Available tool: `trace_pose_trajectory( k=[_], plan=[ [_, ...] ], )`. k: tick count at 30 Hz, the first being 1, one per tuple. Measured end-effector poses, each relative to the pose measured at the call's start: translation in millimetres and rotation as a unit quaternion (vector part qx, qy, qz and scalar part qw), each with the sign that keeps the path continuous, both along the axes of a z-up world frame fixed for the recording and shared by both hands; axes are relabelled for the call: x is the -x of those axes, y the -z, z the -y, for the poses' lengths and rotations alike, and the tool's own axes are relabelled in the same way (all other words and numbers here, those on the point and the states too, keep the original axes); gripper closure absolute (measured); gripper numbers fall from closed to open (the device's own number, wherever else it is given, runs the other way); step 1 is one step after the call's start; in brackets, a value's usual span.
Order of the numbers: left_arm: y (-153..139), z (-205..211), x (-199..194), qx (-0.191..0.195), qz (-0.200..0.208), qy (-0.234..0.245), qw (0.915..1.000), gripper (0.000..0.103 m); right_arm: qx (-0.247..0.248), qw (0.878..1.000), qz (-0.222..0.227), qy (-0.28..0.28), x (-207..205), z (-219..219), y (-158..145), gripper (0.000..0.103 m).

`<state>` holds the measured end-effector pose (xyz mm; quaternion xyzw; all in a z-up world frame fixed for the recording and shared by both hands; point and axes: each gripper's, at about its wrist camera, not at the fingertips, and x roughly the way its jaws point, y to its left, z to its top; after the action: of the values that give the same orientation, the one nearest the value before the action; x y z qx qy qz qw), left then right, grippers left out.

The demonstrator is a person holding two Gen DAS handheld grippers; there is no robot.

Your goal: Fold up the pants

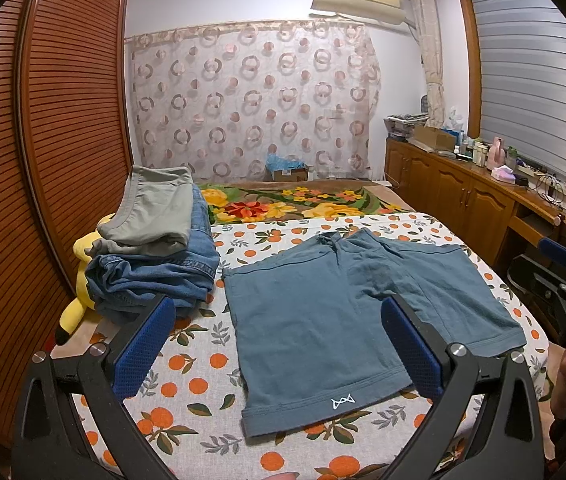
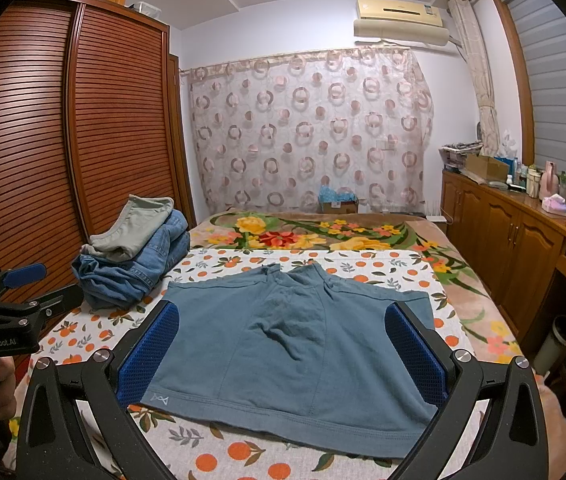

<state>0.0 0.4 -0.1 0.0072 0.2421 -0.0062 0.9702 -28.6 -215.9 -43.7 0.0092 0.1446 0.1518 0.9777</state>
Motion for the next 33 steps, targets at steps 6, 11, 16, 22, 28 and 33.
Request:
trace_pose_trajectory(
  k=[6, 11, 16, 22, 28, 33],
  plan=[
    [3, -1, -4, 0.001, -0.009, 0.001, 1.0000, 0.000, -0.001, 1.000, -0.005, 0.001, -3, -2, 1, 0.000],
    [7, 1, -8, 0.002, -0.016, 0.002, 0.9999, 0.000, -0.002, 1.000, -0.008, 0.004, -3, 0, 1, 0.000],
    [16, 3, -13, 0.005, -0.029, 0.007, 0.9995, 0.000, -0.001, 1.000, -0.014, 0.007, -6, 0, 2, 0.000],
    [28, 3, -24, 0.007, -0.048, 0.015, 0.9987, 0.000, 0.001, 1.000, -0.029, 0.012, -17, 1, 8, 0.000],
    [39, 2, -28, 0.008, -0.063, 0.022, 0.9978, 0.000, 0.005, 0.999, -0.039, 0.020, -25, 3, 9, 0.000],
    [49, 0, -35, 0.013, -0.077, 0.035, 0.9963, 0.000, 0.011, 0.998, -0.047, 0.027, -31, 7, 10, 0.001]
  ],
)
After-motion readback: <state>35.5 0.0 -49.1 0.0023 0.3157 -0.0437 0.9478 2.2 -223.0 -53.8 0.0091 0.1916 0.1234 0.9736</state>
